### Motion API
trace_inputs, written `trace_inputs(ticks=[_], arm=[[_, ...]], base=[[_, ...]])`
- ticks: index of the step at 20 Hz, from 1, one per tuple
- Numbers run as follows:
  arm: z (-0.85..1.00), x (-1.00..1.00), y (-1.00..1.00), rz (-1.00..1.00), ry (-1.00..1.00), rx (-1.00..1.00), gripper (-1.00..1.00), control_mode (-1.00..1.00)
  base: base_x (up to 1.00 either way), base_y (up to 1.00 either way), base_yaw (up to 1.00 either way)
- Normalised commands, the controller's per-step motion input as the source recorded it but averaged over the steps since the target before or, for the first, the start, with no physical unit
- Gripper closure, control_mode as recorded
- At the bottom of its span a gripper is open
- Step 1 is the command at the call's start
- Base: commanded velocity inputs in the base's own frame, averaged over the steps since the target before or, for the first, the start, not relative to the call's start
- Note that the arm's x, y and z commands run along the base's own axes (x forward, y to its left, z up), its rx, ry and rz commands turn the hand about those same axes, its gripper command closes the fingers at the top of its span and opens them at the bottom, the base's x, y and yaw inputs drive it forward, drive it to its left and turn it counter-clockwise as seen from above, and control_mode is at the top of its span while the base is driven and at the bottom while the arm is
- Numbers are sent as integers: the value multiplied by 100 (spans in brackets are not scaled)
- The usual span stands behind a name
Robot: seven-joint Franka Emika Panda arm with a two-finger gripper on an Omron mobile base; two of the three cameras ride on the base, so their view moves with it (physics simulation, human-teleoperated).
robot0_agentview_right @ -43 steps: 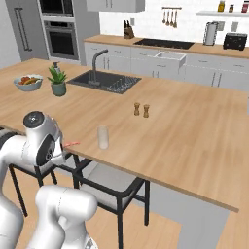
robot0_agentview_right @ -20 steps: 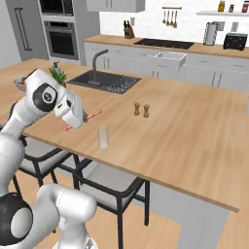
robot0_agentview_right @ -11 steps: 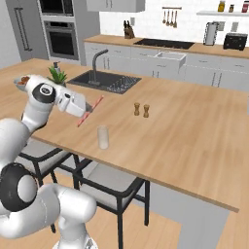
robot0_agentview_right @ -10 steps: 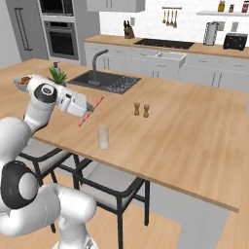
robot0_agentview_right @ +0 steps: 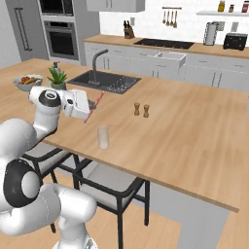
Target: Take a straw from the drawer in front and place it inside the glass cup on the dining counter.
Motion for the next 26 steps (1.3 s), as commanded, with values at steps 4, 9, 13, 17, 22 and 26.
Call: trace_inputs(ticks=[4, 9, 13, 17, 22, 26], arm=[[-12, 8, 0, 8, -21, -15, 100, -100], [0, 28, 0, 0, -19, -7, 100, -100], [0, 41, 0, 0, 8, -11, 100, -100], [0, 41, 7, 0, 38, -31, 100, -100], [0, 15, 25, 0, 42, -35, 100, -100], [-6, 9, 28, -1, 12, -25, 100, -100]], base=[[0, 0, 0], [0, 0, 0], [0, 0, 0], [0, 0, 0], [0, 0, 0], [0, 0, 0]])
